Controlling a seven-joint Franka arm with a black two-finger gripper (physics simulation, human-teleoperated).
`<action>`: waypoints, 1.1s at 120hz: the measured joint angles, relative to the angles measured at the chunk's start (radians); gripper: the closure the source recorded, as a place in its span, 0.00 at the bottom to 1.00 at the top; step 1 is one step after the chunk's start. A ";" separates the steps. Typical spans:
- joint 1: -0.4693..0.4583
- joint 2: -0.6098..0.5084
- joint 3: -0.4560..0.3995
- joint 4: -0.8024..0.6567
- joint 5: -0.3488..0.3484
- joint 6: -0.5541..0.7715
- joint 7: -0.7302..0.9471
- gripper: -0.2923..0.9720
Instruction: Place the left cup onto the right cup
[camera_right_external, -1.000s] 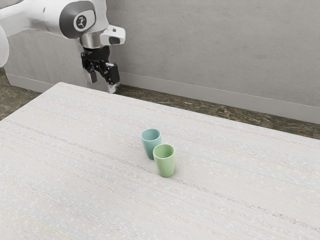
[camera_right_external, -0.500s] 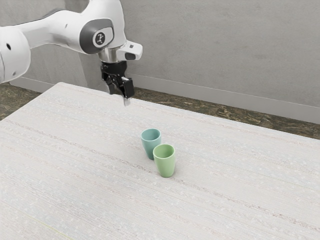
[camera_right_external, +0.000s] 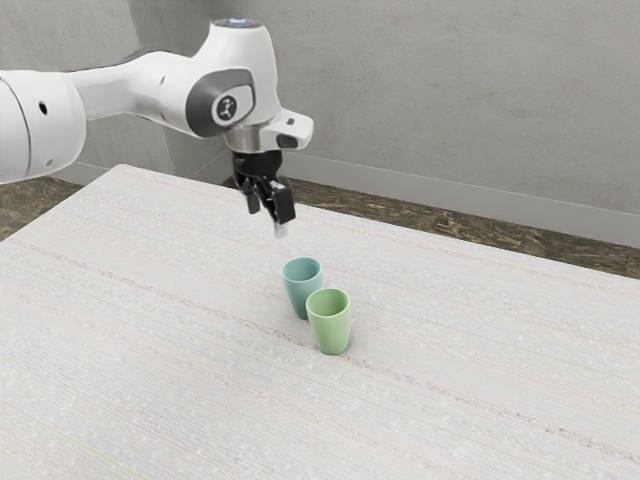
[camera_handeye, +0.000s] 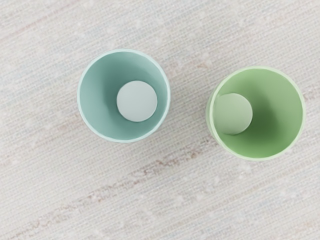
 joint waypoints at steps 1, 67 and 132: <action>0.000 0.001 0.000 -0.001 0.000 0.002 0.000 0.23; 0.000 0.081 -0.001 -0.007 0.003 0.081 -0.001 0.23; 0.000 0.124 -0.010 -0.007 0.004 0.126 -0.004 0.26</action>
